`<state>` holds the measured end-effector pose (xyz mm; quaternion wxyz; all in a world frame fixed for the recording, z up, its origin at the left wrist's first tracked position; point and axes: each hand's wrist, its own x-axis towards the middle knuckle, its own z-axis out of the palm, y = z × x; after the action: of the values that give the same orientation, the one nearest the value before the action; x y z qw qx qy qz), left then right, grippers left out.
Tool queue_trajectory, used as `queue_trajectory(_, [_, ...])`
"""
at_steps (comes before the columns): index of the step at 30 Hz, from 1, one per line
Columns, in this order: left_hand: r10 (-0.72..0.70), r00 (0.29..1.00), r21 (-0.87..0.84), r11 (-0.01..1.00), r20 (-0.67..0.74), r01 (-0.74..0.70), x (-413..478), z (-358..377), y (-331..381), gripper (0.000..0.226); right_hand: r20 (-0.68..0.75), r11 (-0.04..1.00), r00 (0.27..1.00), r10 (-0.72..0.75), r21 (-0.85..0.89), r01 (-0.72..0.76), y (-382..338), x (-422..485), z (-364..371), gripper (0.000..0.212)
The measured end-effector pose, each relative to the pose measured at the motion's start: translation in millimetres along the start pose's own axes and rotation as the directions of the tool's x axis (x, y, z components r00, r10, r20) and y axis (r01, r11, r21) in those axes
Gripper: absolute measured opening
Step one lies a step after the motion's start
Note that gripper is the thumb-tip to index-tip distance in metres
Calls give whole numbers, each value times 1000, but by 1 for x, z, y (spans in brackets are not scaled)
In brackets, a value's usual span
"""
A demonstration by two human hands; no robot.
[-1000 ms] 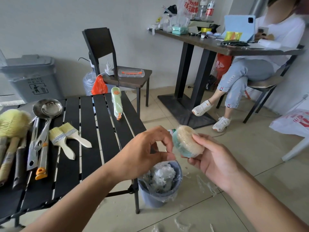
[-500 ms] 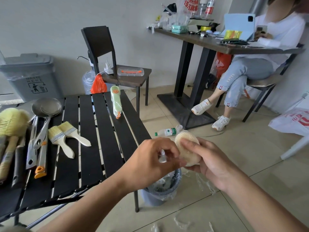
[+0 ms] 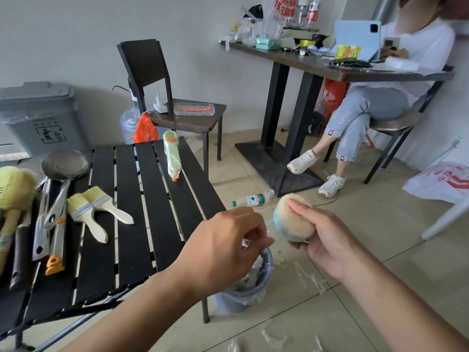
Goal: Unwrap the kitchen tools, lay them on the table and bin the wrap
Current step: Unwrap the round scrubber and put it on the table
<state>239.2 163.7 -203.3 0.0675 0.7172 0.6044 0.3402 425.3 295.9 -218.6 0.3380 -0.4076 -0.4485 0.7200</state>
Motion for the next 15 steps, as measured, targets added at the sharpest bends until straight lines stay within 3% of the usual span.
queue_trajectory(4, [-68,991,188,981,116,45,-3,-1,-1,25,-21,996,996,-81,23,82,-1,2,-2,45])
queue_trajectory(8, [48,984,255,963,173,-92,-10,5,10,24,-100,989,987,-127,57,133,1,5,0,41])
queue_trajectory(11, [58,979,294,949,193,-114,-7,4,8,20,-67,986,992,-111,117,118,1,6,0,33])
queue_trajectory(13, [21,982,273,959,190,-73,-7,1,-1,31,19,980,995,-93,178,88,1,4,-1,27])
queue_trajectory(15, [-36,997,116,993,69,28,-8,-1,-4,44,108,969,990,-88,238,60,1,2,-2,29])
